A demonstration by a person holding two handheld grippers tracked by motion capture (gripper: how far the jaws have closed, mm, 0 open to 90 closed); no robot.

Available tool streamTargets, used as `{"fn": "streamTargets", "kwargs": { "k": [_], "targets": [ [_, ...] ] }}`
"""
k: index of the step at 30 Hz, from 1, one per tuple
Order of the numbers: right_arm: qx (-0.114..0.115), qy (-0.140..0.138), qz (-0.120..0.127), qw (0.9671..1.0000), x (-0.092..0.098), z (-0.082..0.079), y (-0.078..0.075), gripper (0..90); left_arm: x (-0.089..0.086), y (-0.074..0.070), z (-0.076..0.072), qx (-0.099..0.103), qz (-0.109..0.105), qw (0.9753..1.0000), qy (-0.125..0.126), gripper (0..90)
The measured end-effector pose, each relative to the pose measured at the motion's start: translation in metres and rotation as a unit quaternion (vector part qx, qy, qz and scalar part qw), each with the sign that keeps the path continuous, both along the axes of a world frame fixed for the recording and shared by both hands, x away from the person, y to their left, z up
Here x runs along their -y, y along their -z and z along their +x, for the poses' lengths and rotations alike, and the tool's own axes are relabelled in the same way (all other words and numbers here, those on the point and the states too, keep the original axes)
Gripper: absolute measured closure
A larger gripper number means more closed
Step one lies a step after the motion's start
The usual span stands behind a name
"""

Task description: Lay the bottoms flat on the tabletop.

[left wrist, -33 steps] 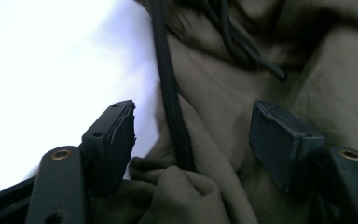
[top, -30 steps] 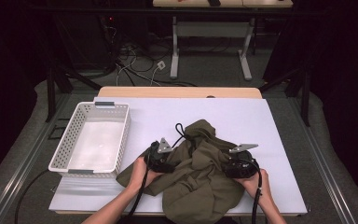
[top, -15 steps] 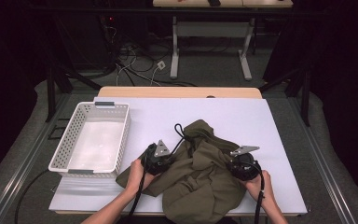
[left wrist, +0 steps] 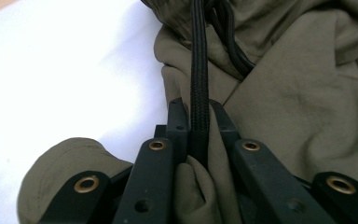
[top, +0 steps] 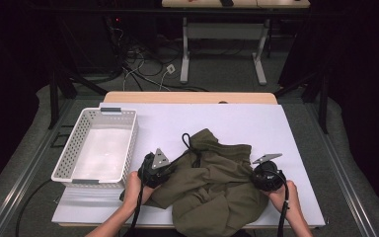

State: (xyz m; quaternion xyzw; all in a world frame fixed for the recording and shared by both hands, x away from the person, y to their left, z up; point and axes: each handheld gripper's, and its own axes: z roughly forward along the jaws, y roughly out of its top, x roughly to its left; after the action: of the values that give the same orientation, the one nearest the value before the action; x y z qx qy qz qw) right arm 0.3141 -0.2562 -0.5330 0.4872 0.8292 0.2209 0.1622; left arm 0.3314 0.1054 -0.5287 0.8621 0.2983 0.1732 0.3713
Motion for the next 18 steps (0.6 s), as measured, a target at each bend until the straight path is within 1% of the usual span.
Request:
{"fn": "streamTargets", "kwargs": {
  "k": [2,3,4,5,6,7,8,10,11,13,14,15,16,18],
  "targets": [
    [0.0,-0.005,-0.01,0.9999,-0.003,0.001,0.003,78.2,0.001,0.001,0.002,0.003,0.001,1.0,-0.005,75.3],
    [0.004,-0.005,-0.012,0.9999,-0.004,0.001,0.003,73.6,0.002,0.0,0.003,0.003,0.001,1.0,-0.003,71.1],
    [0.007,-0.009,-0.013,0.9998,-0.005,0.002,0.002,68.1,0.004,-0.001,0.005,0.002,0.002,1.0,-0.003,64.6],
    [0.013,-0.01,-0.009,0.9998,-0.006,0.002,0.001,63.3,0.005,-0.002,0.007,0.003,0.001,1.0,-0.005,59.3],
    [0.02,-0.01,-0.003,0.9997,-0.006,0.002,-0.001,58.1,0.006,-0.003,0.009,0.002,-0.003,1.0,-0.004,56.1],
    [0.025,-0.007,0.003,0.9997,-0.006,0.003,-0.002,54.1,0.008,-0.004,0.011,0.005,0.002,1.0,-0.007,52.6],
    [0.034,0.0,0.008,0.9994,-0.006,0.003,-0.004,49.3,0.01,-0.004,0.014,0.002,0.0,1.0,-0.008,47.7],
    [0.045,0.003,0.022,0.9987,-0.006,0.004,-0.006,42.0,0.012,-0.002,0.019,-0.006,-0.003,1.0,-0.007,42.6],
    [0.052,0.002,0.029,0.9982,-0.006,0.005,-0.007,40.4,0.014,0.001,0.022,-0.009,-0.001,0.9999,-0.009,41.1],
    [0.062,0.007,0.038,0.9973,-0.007,0.006,-0.009,36.0,0.016,0.005,0.026,-0.017,-0.003,0.9998,-0.01,39.2],
    [0.068,0.007,0.043,0.9968,-0.007,0.007,-0.009,35.4,0.017,0.008,0.029,-0.025,-0.002,0.9997,-0.009,38.8],
    [0.068,0.008,0.044,0.9967,-0.008,0.008,-0.009,34.9,0.018,0.011,0.031,-0.033,-0.007,0.9994,-0.007,38.7],
    [0.065,0.01,0.042,0.9969,-0.01,0.01,-0.007,35.0,0.019,0.014,0.032,-0.037,-0.009,0.9993,-0.004,40.4],
    [0.055,0.007,0.034,0.9979,-0.013,0.013,-0.002,37.1,0.022,0.019,0.035,-0.047,-0.007,0.9988,0.01,48.9]
  ]
}}
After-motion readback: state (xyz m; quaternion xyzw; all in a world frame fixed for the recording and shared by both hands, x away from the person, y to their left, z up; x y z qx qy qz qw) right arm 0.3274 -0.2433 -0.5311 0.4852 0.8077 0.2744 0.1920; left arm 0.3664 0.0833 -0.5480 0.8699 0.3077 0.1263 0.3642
